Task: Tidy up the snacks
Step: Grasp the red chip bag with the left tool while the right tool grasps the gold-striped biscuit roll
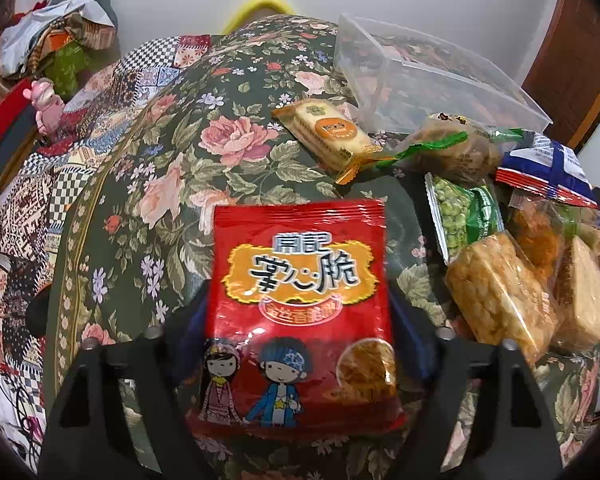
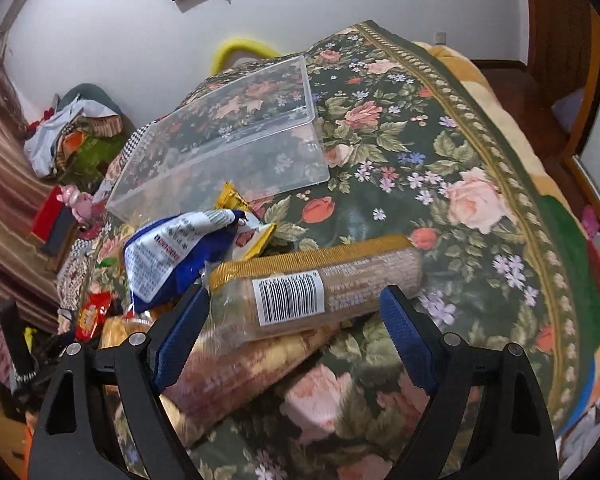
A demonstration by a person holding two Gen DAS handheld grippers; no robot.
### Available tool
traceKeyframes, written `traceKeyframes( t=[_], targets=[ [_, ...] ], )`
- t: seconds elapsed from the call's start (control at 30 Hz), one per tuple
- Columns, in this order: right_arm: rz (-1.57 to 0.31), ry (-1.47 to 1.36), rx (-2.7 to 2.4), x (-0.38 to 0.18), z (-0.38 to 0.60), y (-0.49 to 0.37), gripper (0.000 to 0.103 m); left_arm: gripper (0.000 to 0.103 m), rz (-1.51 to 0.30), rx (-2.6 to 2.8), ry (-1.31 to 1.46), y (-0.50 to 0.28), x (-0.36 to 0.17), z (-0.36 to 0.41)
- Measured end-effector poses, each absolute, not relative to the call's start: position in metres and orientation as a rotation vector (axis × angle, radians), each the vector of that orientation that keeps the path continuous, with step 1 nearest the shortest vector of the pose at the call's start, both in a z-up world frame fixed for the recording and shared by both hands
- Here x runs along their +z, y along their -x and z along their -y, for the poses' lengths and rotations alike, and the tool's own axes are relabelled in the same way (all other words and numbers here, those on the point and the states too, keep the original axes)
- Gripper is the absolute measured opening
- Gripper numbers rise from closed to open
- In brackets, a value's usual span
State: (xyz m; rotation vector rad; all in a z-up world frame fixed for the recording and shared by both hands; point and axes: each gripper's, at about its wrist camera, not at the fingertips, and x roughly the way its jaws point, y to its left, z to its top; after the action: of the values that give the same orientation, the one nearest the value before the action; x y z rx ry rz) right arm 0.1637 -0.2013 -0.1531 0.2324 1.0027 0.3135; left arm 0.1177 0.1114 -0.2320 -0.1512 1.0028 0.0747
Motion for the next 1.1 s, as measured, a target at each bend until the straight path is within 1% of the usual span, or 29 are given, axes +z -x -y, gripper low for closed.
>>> traceKeyframes(
  t=[0.1, 0.23, 0.37, 0.47, 0.67, 0.7, 0.8, 0.93, 1.0, 1.07, 1.1],
  targets=[
    [-0.998, -0.199, 0.306, -0.154, 0.195, -0.171, 0.087, 0.071, -0.995, 0.079, 0.145, -0.121, -0.233, -0.11],
    [-0.985, -0.186, 0.298, -0.152, 0.193, -0.183, 0.087, 0.067, -0.984, 0.083, 0.133, -0.122, -0.232, -0.109],
    [-0.976, -0.174, 0.296, -0.147, 0.199, -0.188, 0.087, 0.066, -0.97, 0.088, 0.13, -0.121, -0.228, -0.109],
    [-0.963, -0.094, 0.287, -0.143, 0.204, -0.185, 0.087, 0.066, -0.956, 0.087, 0.138, -0.119, -0.221, -0.11],
    [-1.059, 0.086, 0.351, -0.157, 0.203, -0.189, 0.088, 0.066, -0.919, 0.069, 0.142, -0.114, -0.203, -0.106],
    [-1.063, 0.107, 0.362, -0.159, 0.202, -0.189, 0.088, 0.066, -0.917, 0.067, 0.144, -0.114, -0.201, -0.105],
    [-1.062, 0.16, 0.377, -0.164, 0.198, -0.194, 0.095, 0.066, -0.919, 0.063, 0.145, -0.114, -0.198, -0.101],
    [-1.073, 0.206, 0.416, -0.17, 0.188, -0.211, 0.096, 0.066, -0.918, 0.06, 0.151, -0.112, -0.193, -0.098],
    [-1.073, 0.249, 0.427, -0.175, 0.182, -0.219, 0.096, 0.066, -0.914, 0.063, 0.148, -0.112, -0.19, -0.097],
    [-1.077, 0.284, 0.434, -0.18, 0.177, -0.225, 0.092, 0.066, -0.906, 0.068, 0.143, -0.111, -0.186, -0.096],
    [-1.082, 0.286, 0.44, -0.182, 0.177, -0.228, 0.085, 0.066, -0.903, 0.069, 0.143, -0.111, -0.184, -0.096]
  ],
)
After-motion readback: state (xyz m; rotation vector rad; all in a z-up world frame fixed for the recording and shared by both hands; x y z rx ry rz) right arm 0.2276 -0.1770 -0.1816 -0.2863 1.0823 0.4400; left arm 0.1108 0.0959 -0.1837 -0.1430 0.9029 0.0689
